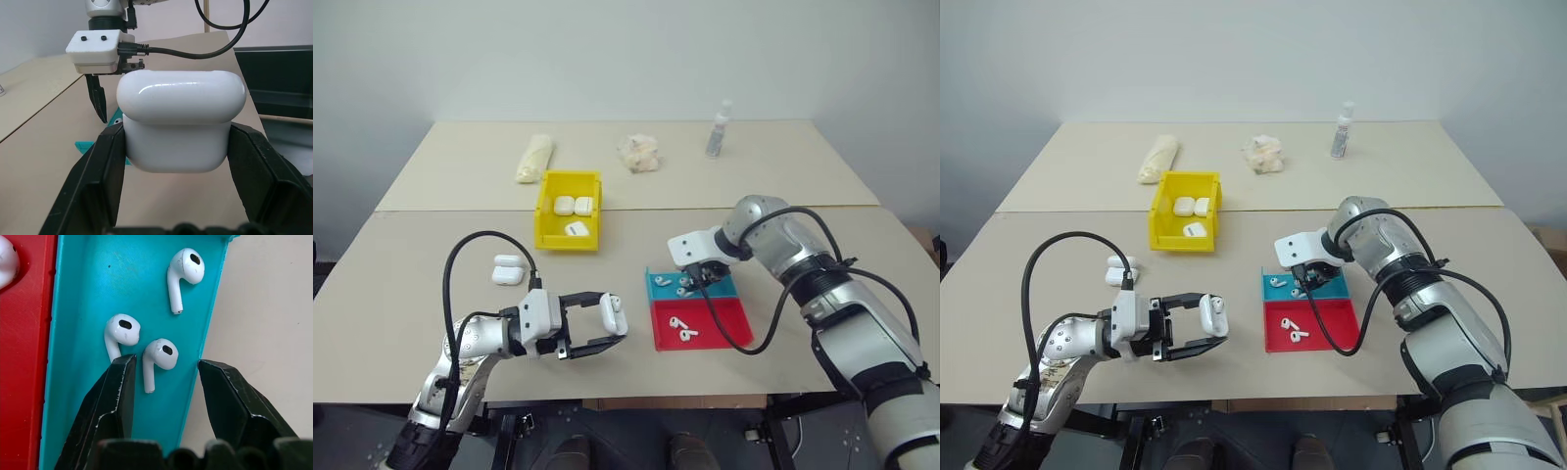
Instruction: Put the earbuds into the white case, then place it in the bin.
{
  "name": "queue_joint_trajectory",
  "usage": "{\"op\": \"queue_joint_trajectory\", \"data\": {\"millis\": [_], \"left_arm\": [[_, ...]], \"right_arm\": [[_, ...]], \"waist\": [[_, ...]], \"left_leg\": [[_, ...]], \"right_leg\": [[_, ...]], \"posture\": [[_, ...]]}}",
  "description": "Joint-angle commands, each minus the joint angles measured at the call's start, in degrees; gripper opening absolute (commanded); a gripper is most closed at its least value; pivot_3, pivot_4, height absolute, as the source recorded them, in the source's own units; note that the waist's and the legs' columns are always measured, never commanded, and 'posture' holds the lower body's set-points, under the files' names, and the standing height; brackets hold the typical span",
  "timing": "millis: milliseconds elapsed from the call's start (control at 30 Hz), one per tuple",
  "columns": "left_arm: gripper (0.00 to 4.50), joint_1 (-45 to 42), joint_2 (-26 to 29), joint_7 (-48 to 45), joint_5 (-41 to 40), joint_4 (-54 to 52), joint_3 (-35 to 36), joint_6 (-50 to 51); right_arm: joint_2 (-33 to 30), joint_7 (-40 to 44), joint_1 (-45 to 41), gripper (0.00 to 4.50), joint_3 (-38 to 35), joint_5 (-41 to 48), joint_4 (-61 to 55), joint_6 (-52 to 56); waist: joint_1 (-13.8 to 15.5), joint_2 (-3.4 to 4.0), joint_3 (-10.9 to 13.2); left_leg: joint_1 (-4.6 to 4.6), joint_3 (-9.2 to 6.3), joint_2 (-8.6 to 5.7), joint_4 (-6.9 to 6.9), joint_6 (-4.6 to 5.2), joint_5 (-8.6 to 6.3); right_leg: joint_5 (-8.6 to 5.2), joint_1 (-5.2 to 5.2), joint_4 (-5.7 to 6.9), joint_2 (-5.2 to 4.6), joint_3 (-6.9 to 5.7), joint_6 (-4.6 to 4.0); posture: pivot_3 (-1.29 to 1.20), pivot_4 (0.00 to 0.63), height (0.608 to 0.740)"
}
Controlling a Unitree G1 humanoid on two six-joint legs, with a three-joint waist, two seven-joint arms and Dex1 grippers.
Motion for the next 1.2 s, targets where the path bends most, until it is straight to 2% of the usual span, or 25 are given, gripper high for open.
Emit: {"op": "queue_joint_trajectory", "data": {"millis": [33, 300, 400, 533, 1200], "left_arm": [[2.78, -1.04, -0.54, 0.2, -0.41, -0.79, -0.1, -0.94], [2.78, -1.16, -0.83, -0.05, 0.14, -0.1, -0.52, -1.61], [2.78, -1.04, -0.8, 0.03, 0.14, 0.04, -0.53, -1.71], [2.78, -0.78, -0.67, -0.03, 0.06, 0.04, -0.48, -1.77], [2.78, -0.67, -1.13, 0.5, 0.7, 0.32, -0.67, -2.14]], "right_arm": [[-0.11, -0.29, -0.32, 2.43, -1.66, 0.1, -0.58, -0.73], [-0.49, -1.65, 0.33, 2.43, -1.02, -1.56, -0.57, -1.94], [-0.2, -1.67, 0.44, 1.91, -1.51, -1.36, -0.78, -1.59], [-0.68, 0.32, 0.99, 1.91, -1.73, -0.58, -2.12, -2.16], [-0.1, -1.73, 1.57, 1.91, -1.42, -1.66, -0.21, -6.18]], "waist": [[-0.11, 0.0, 0.0], [-0.63, 0.0, 0.0], [-0.78, 0.0, 0.0], [-0.87, 0.0, 0.0], [-0.93, 0.01, -0.01]], "left_leg": [[0.0, -0.01, 0.0, 0.0, 0.0, 0.0], [0.0, -0.02, 0.0, 0.0, -0.01, 0.0], [0.02, -0.03, 0.0, 0.0, 0.0, 0.0], [0.02, -0.03, 0.01, 0.0, 0.0, 0.0], [0.12, -0.03, 0.01, 0.0, 0.01, 0.0]], "right_leg": [[0.0, 0.0, 0.0, 0.0, 0.0, 0.0], [0.0, 0.01, 0.01, 0.0, 0.0, 0.0], [0.0, 0.02, 0.01, 0.0, 0.0, 0.0], [0.0, 0.02, 0.01, 0.0, 0.0, 0.0], [0.0, 0.09, 0.01, 0.0, 0.01, 0.0]], "posture": [[0.0, 0.15, 0.74], [0.0, 0.15, 0.74], [0.0, 0.15, 0.74], [0.0, 0.15, 0.74], [0.0, 0.15, 0.74]]}}
